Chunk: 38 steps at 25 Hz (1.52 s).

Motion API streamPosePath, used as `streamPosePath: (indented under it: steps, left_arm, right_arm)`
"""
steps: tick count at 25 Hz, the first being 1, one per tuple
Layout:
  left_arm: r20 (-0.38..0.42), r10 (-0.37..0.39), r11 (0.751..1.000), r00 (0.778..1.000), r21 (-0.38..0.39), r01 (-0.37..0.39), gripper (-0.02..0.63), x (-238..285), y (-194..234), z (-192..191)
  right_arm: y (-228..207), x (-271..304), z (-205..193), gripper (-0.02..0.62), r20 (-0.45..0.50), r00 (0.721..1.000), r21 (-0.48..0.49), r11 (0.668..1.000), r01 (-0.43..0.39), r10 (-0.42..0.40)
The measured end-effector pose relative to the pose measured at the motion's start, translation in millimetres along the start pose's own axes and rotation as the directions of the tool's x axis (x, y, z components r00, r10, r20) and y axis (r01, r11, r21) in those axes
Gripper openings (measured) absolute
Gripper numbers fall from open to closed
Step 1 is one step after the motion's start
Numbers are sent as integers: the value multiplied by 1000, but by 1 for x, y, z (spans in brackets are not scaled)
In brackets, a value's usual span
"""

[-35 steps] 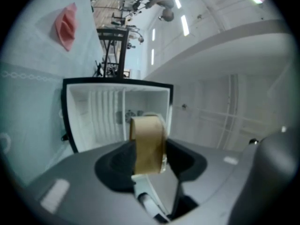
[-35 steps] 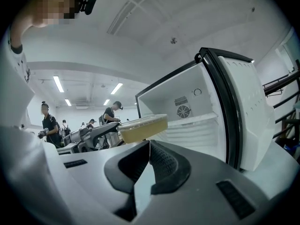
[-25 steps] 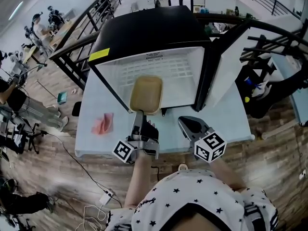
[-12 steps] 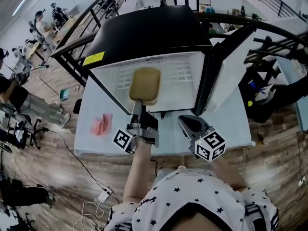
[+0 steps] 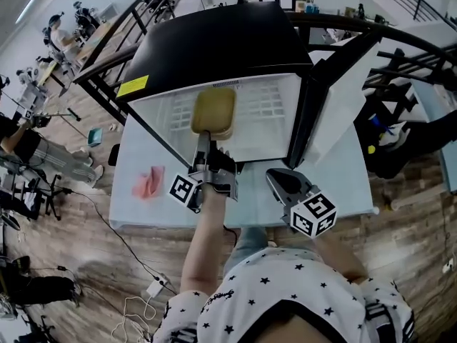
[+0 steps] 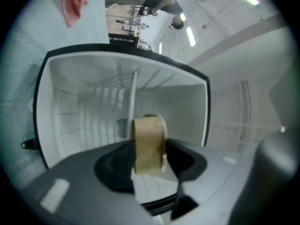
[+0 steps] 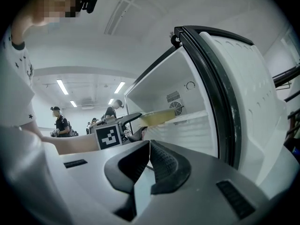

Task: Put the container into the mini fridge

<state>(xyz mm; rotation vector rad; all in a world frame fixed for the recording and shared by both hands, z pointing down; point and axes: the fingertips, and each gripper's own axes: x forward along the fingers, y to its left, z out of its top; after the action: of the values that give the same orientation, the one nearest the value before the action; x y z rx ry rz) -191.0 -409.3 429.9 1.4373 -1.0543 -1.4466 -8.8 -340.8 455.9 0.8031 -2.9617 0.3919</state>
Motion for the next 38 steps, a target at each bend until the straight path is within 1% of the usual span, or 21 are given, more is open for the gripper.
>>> streamPosePath:
  steps: [5,12,21,33,34,36,38]
  left_arm:
    - [16,21,1000,1000,14,-21,204,12,6,2]
    - [36,35,999,999,37,-36,206,24,10,4]
    - [33,47,997,998,52,-48,206,34,14,9]
    - [22,48,997,999,53,-49,209,37,14,7]
    - [20,46,997,999,54,-47,228,37,13,7]
    - [18,41,997,999,68,-42,294,34,12,8]
    - [14,35,995,999,97,-36,328,28,11,8]
  right_arm:
    - [-11,-3,2,21,7,1000,2,1000,26,-26]
    - [-16,0,1,21,5,999,0,999,32,-32]
    - [-13,4,0,21,4,1000,0,1000,26,-26]
    - [-9,0,1,21,7,1000,-5,1000,27,-27]
    - [-9,0,1,21,7,1000,-5,1000,27,-27]
    - [-8,-1,1,21,5,1000,-4,1000,27,-27]
    - [-6,-3,0,21,1,1000,-2,1000,28,-28]
